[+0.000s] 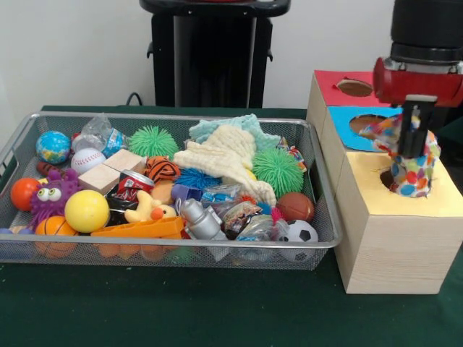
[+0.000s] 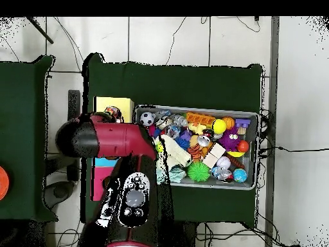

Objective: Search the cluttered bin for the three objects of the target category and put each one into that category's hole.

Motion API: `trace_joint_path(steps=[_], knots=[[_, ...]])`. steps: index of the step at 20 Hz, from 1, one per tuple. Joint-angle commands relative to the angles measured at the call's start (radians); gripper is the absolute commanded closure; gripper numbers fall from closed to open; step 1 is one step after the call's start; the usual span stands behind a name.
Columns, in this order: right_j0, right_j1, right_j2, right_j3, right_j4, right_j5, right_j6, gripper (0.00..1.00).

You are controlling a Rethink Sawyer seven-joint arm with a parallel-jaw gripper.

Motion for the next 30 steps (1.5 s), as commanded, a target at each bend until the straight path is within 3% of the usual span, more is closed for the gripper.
trace_joint_path(steps=[1, 12, 19, 27, 30], knots=[[0.053, -0.022, 0.021, 0.075, 0.058, 0.132, 0.268, 1.00], [-0.041, 0.125, 0.089, -0.019, 0.042, -0.046, 0.136, 1.00], [-0.034, 0.120, 0.065, -0.041, 0.025, -0.034, 0.135, 1.00], [-0.032, 0.064, 0.044, -0.053, 0.016, 0.069, 0.113, 1.00], [-0.039, 0.068, 0.045, -0.063, 0.009, 0.065, 0.102, 1.00]])
